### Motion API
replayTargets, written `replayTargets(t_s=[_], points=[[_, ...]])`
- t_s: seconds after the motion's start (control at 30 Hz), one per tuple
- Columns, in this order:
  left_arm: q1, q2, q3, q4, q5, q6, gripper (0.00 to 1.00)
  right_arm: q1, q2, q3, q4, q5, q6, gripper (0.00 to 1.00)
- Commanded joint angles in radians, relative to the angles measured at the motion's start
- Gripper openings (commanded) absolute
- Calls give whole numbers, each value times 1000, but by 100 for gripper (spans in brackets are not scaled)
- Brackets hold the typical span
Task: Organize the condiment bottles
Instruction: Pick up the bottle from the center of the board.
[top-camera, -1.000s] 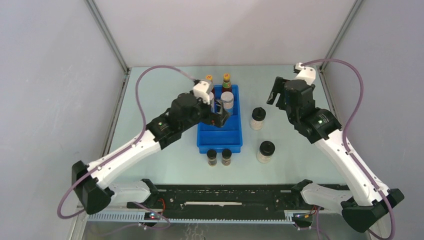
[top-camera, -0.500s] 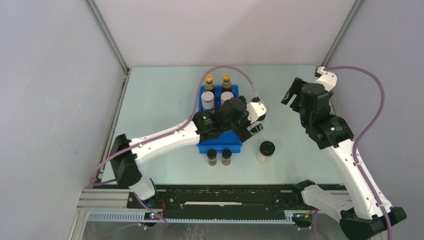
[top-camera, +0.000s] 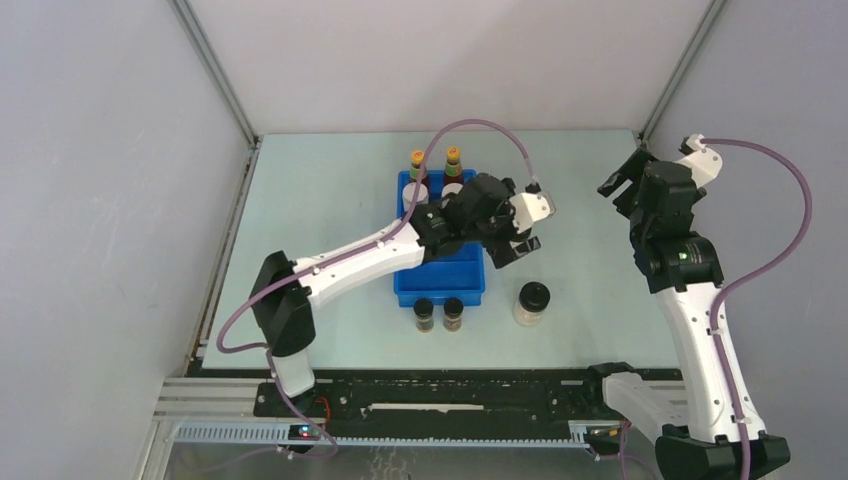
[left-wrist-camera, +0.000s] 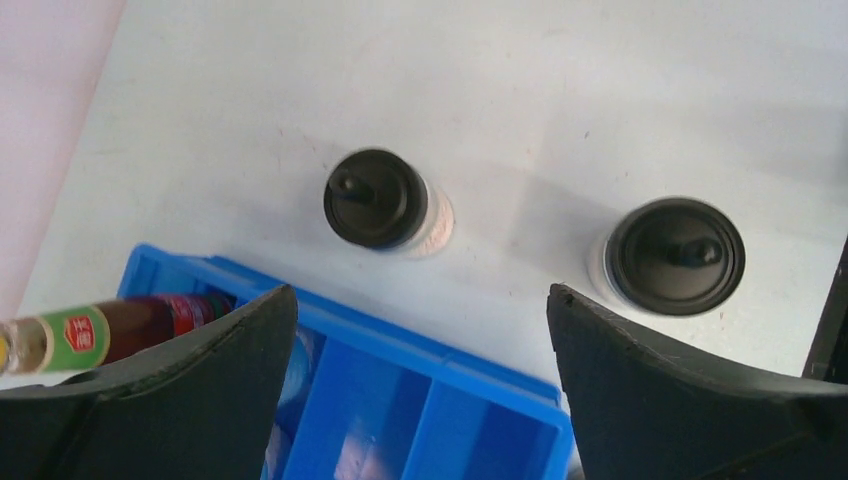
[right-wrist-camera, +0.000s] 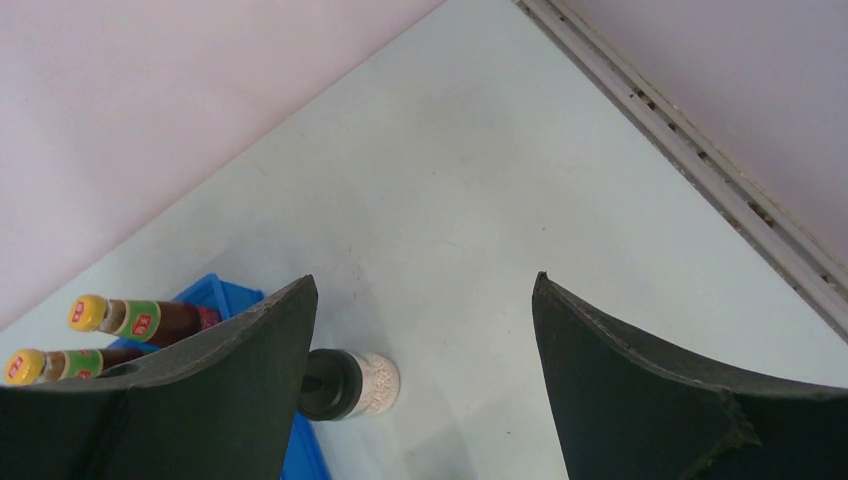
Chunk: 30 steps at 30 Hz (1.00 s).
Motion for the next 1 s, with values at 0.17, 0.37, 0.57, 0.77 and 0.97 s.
replayTargets(t_s=[0.17,0.37,0.57,0.77,0.97], points=[[102,103,155,92,284,-32,98,-87,-19,-40,122,-71,59,87],[153,192,230,110,363,-71,99,-96,3,-40,166,-89,71,87],[176,229,229,134,379,-82,99,-96,15,-39,193,-99,69,87],[197,254,225,144,387,-85,99,-96,26,-40,207,-113,70,87],[202,283,227,139,391,-85,100,-95,26,-53,230,-125,70,86]])
